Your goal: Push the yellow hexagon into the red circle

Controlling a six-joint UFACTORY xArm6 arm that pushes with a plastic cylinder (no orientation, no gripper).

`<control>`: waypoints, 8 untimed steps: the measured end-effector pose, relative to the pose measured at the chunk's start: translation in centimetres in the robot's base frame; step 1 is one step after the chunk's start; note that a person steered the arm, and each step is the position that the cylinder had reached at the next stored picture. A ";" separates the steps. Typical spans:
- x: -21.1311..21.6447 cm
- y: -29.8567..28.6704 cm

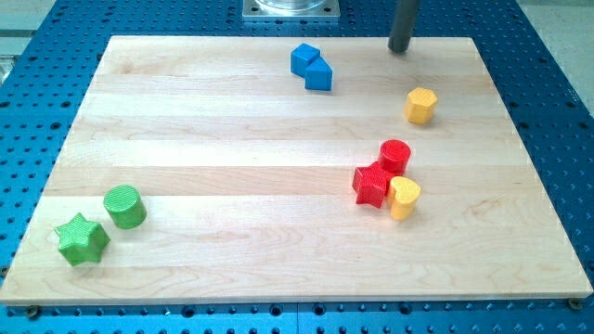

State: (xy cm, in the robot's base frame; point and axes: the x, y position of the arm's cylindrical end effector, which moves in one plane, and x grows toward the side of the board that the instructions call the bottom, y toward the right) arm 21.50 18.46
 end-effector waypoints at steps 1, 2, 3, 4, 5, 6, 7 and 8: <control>0.4 1.0; 1.3 1.0; 5.7 1.0; 10.3 1.0; 12.9 0.8; 13.9 -0.4; 14.9 -2.3; 16.3 -3.7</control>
State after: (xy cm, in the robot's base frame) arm 37.80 14.79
